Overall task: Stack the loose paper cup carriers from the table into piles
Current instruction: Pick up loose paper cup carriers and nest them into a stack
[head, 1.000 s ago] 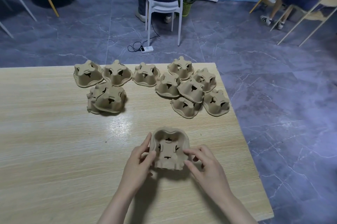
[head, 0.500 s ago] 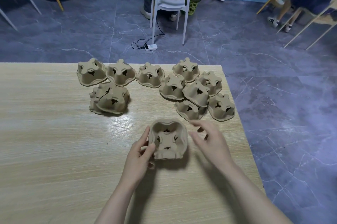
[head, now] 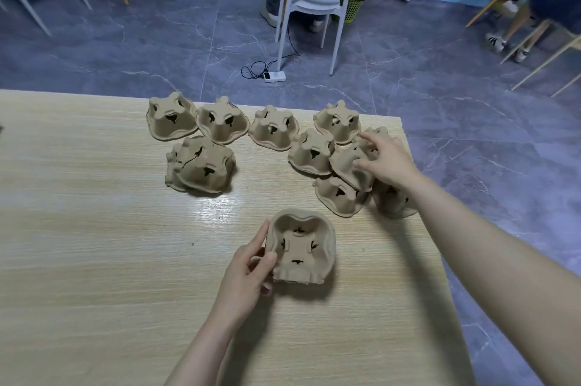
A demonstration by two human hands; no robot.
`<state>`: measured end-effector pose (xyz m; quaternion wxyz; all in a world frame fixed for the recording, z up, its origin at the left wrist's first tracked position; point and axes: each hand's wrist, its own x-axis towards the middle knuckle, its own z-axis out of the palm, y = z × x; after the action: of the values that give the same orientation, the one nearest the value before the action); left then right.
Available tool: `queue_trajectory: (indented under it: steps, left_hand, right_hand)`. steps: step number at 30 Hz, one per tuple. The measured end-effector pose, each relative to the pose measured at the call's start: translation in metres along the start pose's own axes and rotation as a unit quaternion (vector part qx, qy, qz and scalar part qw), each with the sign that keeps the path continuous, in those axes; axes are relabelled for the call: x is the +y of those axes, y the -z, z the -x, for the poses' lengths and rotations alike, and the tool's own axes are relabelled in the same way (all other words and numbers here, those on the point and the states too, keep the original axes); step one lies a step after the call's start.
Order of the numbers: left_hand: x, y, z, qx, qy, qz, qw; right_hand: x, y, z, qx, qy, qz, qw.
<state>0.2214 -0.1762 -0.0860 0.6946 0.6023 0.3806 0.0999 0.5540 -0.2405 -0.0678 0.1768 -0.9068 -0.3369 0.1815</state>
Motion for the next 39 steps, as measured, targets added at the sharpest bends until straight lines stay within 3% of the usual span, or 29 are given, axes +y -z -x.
queue_trajectory:
  steps: [4,12,19,27,39]
  left_hand:
    - [-0.002,0.001,-0.001,-0.002,0.005,0.002,1.0]
    - [-0.007,0.003,-0.004,-0.004,0.011,0.005,1.0]
    - [-0.007,0.004,-0.004,0.0,0.01,-0.002,1.0]
    - [-0.006,0.0,0.0,0.006,0.013,0.014,1.0]
    - [-0.01,-0.004,0.023,0.013,0.023,0.033,0.999]
  right_hand:
    - [0.007,-0.002,-0.01,-0.054,-0.017,0.0,0.998]
    - [0.012,-0.007,-0.004,-0.051,-0.009,-0.034,0.998]
    - [-0.004,0.005,0.031,0.061,0.018,-0.056,0.996]
    - [-0.036,0.004,0.12,0.154,-0.011,-0.167,0.974]
    - [-0.056,-0.032,0.18,0.085,0.042,-0.274,0.957]
